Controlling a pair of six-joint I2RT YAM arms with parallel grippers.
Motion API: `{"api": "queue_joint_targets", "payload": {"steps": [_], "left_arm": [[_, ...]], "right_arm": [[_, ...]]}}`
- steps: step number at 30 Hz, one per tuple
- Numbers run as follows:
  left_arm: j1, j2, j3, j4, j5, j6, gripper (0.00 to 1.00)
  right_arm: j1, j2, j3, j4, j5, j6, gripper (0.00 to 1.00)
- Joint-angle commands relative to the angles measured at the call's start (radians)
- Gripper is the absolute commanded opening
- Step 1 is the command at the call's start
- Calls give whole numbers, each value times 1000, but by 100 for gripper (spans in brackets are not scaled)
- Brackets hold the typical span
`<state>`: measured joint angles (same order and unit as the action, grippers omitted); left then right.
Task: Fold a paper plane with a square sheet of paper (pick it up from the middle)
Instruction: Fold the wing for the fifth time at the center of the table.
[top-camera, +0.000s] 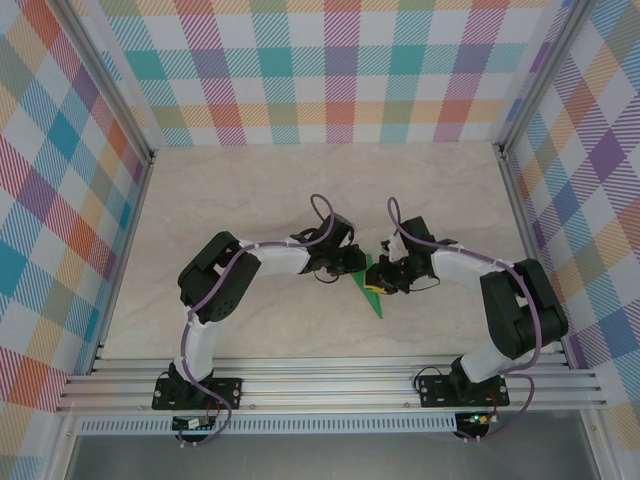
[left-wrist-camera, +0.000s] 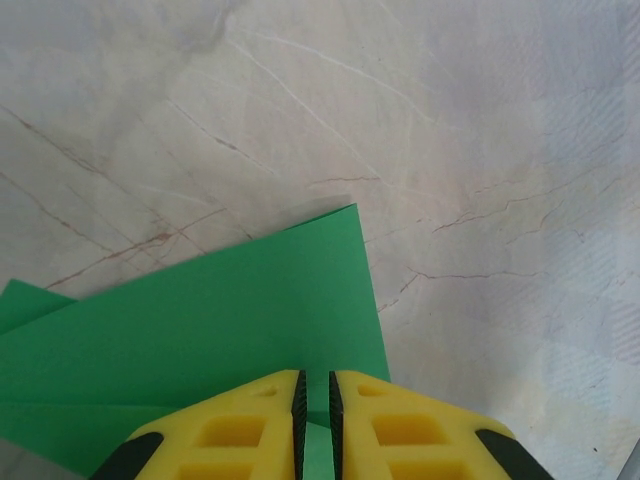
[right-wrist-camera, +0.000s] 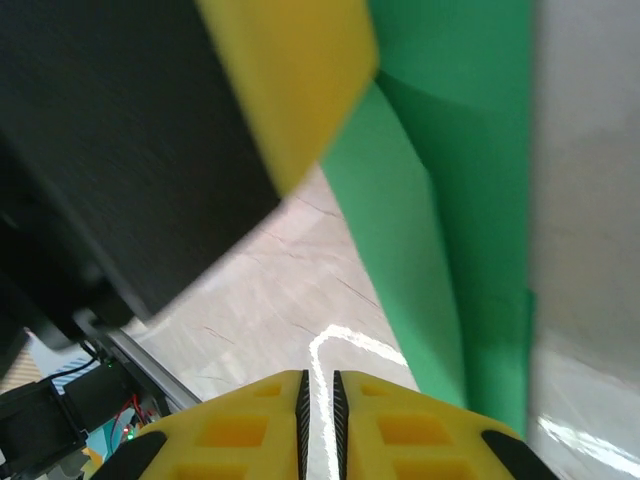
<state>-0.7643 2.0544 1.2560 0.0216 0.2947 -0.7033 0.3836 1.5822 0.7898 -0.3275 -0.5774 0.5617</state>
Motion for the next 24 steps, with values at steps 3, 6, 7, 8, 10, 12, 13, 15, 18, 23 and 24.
{"api": "queue_joint_targets", "payload": {"steps": [3,6,7,8,10,12,13,15,18,23,24], "left_arm": [[9,23,12,-5,4,-9,17],[8,27,12,-5,7,-10,17],[9,27,11,-5,7,-10,17],[10,27,11,-7,5,-10,17],[10,30,13,-11,1,-9,17],[11,34,20,-25,-7,-11,17],[11,35,23,-28,-9,-10,17],[10,39,26,-31,-9,-10,17],[11,45,38,-37,-5,-9,17],[10,44,39,-39,1,-3,17],[10,39,36,-36,6,-3,18]], "right_arm": [[26,112,66,-4,-35,0,19],[26,145,53,-22,3,-9,19],[26,147,39,-21,6,-9,19],[26,142,22,-14,0,-9,19],[26,124,-13,-8,-9,-8,20],[26,86,-55,-11,-4,-8,21],[26,61,-73,-11,-5,-9,22],[26,14,-113,-19,-3,-10,23],[26,-41,-175,-23,6,-1,24],[26,-115,-236,-43,38,29,24],[27,-148,-242,-53,55,31,24]]}}
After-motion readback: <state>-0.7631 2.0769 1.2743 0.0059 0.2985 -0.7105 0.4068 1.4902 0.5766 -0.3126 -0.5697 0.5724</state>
